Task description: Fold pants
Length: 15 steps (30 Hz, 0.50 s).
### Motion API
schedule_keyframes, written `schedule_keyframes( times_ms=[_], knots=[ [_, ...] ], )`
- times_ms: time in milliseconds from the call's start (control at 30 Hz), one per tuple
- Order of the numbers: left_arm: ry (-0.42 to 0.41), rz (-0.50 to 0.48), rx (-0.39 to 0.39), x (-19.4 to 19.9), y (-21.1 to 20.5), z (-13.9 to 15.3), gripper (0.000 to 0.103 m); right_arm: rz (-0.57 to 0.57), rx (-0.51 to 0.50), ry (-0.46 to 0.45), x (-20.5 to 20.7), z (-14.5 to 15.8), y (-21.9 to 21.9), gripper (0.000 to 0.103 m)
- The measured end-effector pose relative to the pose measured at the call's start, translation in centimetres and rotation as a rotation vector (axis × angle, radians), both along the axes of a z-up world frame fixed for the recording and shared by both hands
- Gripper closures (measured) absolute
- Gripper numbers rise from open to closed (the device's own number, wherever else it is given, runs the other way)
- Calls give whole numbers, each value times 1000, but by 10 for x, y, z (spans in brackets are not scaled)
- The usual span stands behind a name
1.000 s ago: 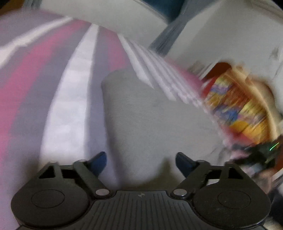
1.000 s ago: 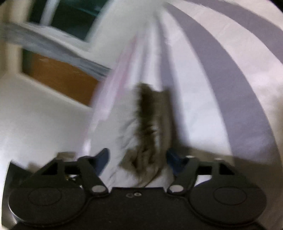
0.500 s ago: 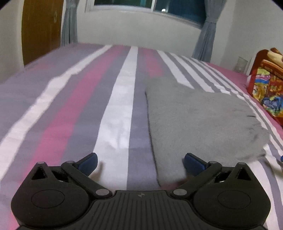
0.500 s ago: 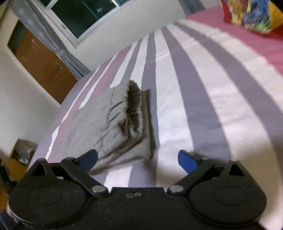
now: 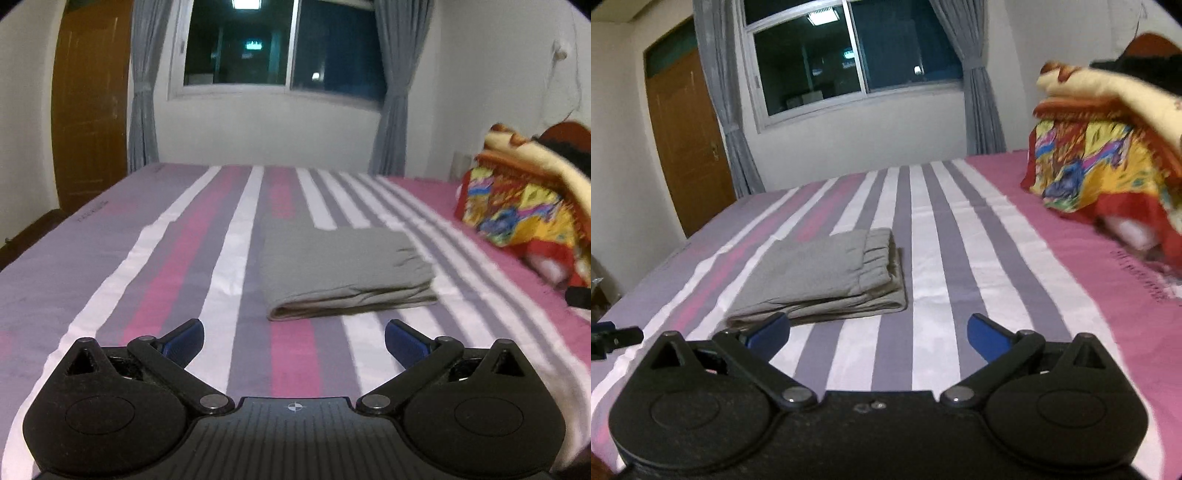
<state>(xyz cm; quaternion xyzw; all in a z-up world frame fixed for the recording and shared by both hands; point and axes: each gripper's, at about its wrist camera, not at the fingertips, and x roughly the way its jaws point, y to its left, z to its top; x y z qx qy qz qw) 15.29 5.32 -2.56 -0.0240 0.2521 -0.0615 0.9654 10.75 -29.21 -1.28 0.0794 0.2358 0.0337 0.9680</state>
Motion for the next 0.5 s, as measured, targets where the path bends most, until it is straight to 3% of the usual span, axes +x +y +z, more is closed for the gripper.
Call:
schedule_keyframes(
  times_ms=[233,500],
  knots=[
    [-111,8,-31,-83,-3,50,0,14,-69,-72,-58,38,23,0],
    [-181,-20,-36,-180,-12,83,0,52,-126,-161,-141,68,47,0]
  ],
)
